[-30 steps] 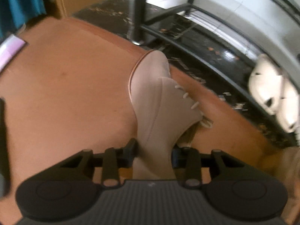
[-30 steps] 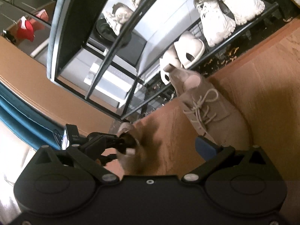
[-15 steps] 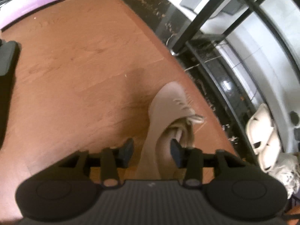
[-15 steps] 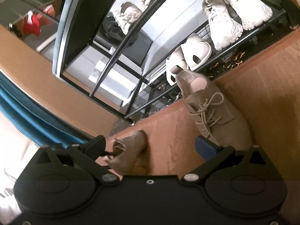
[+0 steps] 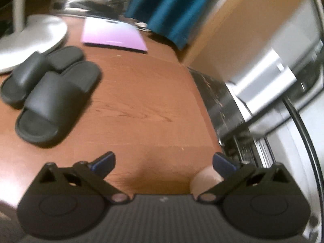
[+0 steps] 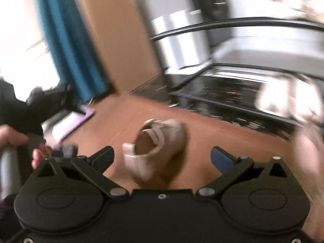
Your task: Organize scattered shoes
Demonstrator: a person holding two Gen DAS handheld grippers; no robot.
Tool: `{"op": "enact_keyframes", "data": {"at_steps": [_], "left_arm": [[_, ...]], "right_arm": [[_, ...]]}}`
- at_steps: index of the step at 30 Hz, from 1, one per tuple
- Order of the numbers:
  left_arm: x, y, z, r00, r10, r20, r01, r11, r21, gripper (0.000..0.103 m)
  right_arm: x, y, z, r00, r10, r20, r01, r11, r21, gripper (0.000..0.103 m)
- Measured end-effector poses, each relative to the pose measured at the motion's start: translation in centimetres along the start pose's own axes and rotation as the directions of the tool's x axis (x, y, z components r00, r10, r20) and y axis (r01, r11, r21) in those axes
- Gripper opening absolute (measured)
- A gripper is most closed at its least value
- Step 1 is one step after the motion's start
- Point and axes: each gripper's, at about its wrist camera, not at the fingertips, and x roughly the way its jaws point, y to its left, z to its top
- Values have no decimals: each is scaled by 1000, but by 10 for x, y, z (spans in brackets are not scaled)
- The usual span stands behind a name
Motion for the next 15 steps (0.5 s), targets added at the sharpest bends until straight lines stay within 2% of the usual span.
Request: {"op": "enact_keyframes", "data": {"at_steps": [5, 7, 8, 9, 11, 15], "left_arm": [[20, -7, 0, 999, 5, -47, -4, 1000, 27, 102], [25, -11, -3, 999, 0, -49, 2, 999, 41, 102], [27, -11, -4, 999, -3, -50, 5, 999, 46, 102], [28, -12, -4, 999, -5, -51, 8, 999, 51, 102], [31, -13, -5, 998, -8, -58, 11, 998, 56, 102], [37, -11, -5, 997, -5, -79, 9, 999, 42, 102]], "right_arm": [[61, 20, 7, 989, 1, -145, -5, 1000, -22, 103], [73, 24, 6, 986, -11, -165, 3, 999, -49, 91], [79, 27, 4, 984, -26, -175, 13, 997, -73, 76], [83, 29, 4, 981, -42, -189, 25, 996, -90, 71], [89, 33, 2, 976, -64, -206, 40, 992, -118, 68], [74, 30, 0, 975, -63, -215, 31, 988, -149, 57]]}}
